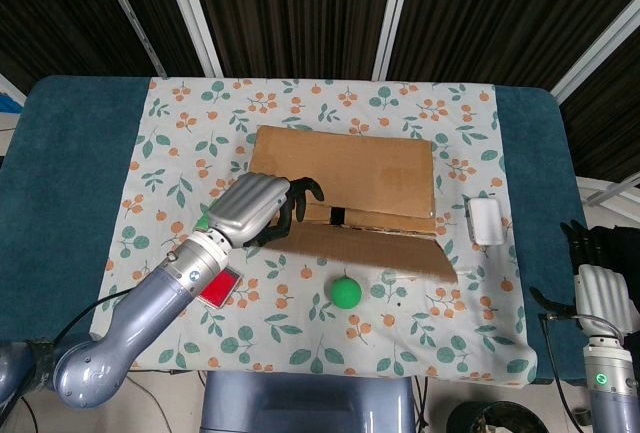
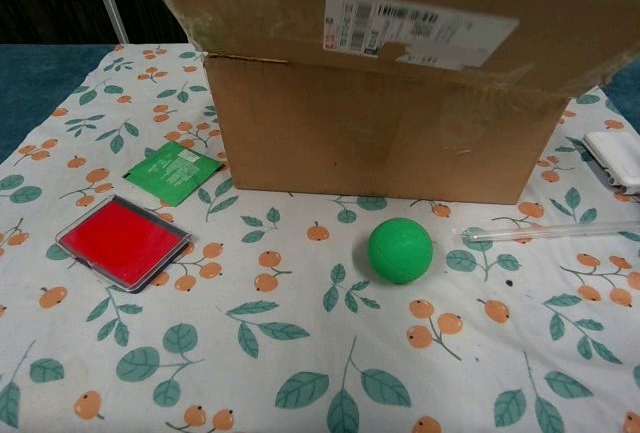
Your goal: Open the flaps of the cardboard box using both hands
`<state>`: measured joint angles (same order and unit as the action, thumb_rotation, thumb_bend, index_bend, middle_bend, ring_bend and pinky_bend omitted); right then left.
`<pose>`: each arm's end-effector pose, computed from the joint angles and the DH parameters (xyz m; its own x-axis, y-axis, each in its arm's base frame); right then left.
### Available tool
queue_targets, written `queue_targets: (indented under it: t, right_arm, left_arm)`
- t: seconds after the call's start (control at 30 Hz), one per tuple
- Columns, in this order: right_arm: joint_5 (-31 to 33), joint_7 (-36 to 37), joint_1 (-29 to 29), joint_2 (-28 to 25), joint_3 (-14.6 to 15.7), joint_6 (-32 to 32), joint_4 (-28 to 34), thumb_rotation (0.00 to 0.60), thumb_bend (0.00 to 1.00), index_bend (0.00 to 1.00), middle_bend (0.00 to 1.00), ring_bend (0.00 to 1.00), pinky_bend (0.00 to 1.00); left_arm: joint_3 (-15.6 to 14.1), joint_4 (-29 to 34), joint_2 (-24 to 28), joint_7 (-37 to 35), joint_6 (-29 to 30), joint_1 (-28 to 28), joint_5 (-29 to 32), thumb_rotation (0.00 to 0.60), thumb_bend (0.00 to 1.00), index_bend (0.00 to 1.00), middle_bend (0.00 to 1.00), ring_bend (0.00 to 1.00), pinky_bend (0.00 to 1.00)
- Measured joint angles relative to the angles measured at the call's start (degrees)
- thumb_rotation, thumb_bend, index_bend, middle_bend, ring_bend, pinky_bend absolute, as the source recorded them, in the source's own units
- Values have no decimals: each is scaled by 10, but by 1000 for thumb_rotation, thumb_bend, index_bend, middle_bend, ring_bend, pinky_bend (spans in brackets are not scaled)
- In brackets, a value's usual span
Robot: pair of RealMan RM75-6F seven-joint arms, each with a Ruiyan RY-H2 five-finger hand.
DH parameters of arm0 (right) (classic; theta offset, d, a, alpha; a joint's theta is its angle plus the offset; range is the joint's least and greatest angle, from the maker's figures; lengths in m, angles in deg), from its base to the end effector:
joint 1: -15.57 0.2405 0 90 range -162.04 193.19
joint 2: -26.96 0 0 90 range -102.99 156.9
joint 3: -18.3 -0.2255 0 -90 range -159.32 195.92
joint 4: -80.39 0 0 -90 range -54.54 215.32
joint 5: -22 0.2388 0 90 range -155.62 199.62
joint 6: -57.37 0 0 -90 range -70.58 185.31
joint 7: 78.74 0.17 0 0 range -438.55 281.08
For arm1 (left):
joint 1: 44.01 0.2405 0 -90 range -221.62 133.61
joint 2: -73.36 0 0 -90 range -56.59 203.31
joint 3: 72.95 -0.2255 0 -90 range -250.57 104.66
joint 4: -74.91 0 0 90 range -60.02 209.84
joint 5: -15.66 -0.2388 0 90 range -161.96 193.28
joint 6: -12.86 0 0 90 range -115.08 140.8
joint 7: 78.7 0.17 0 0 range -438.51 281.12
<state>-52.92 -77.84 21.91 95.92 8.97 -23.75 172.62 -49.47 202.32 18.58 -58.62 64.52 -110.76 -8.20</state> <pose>-0.3021 -0.2381 0.1125 0.2664 0.0464 0.9627 -0.9553 0.1458 0.2573 0.0685 0.3167 0.0629 0.2134 0.4313 0.8766 0.9000 -0.4358 -0.0047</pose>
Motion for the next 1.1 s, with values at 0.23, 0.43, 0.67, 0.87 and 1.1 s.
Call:
queue_targets:
  t: [0.23, 0.43, 0.67, 0.87, 1.1]
  right_arm:
    - [3, -4, 0, -1, -1, 1, 2, 600, 240, 0, 0, 0, 229]
    - [3, -14, 1, -1, -1, -1, 6, 600, 240, 0, 0, 0, 229]
    - [0, -44, 8, -5, -7, -5, 20, 600, 240, 0, 0, 0, 229]
    - [1, -83, 29, -10, -23, -2, 44, 600, 239, 0, 0, 0, 229]
    - [0, -129, 72, -6, -51, 14, 71, 600, 240, 0, 0, 0, 229]
  left_arm:
    - [-19, 10, 3, -13, 48, 36, -69, 600, 442, 149, 245, 180, 281]
    - [-68, -11, -16, 16, 148, 89, -185, 600, 264, 49, 64, 19, 76]
    - [-167, -90, -59, 48, 286, 201, -365, 600, 196, 0, 0, 0, 18]
    - [-237, -183, -98, 30, 379, 316, -466, 600, 143, 0, 0, 0, 12]
    - [-265, -278, -134, -17, 427, 399, -499, 600, 142, 0, 0, 0, 0]
